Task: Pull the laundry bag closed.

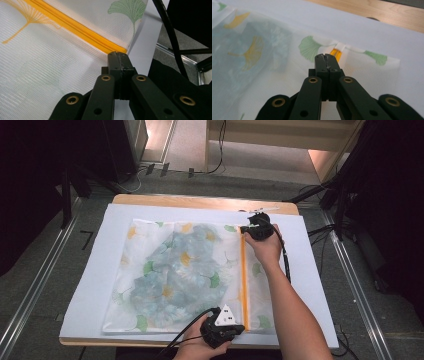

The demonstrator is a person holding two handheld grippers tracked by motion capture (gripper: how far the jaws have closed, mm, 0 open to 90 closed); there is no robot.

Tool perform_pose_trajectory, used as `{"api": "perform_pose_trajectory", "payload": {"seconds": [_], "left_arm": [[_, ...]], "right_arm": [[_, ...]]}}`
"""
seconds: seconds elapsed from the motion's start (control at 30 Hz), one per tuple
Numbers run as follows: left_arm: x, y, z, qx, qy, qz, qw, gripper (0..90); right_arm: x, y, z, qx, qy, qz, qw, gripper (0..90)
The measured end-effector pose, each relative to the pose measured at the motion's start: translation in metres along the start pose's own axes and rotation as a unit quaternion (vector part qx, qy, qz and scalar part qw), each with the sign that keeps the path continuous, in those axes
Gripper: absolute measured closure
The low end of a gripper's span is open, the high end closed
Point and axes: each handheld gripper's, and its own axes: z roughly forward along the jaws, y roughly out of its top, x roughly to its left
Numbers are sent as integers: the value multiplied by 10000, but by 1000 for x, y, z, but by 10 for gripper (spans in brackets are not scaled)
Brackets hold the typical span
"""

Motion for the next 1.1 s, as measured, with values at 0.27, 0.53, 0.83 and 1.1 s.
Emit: {"api": "perform_pose_trajectory", "payload": {"seconds": [0.27,0.53,0.83,1.1], "left_arm": [[0,0,0,-3,-21,-18,10000,900],[1,0,0,18,-17,-14,10000,900],[4,1,-1,31,-120,-154,9998,900],[6,2,-1,88,-235,-175,9995,872]], "right_arm": [[-17,17,25,-20,7,562,9984,900],[-20,28,28,-6,-188,457,9988,900],[-15,13,7,-278,343,312,9985,654],[-10,-31,-31,-516,598,209,9967,529]]}}
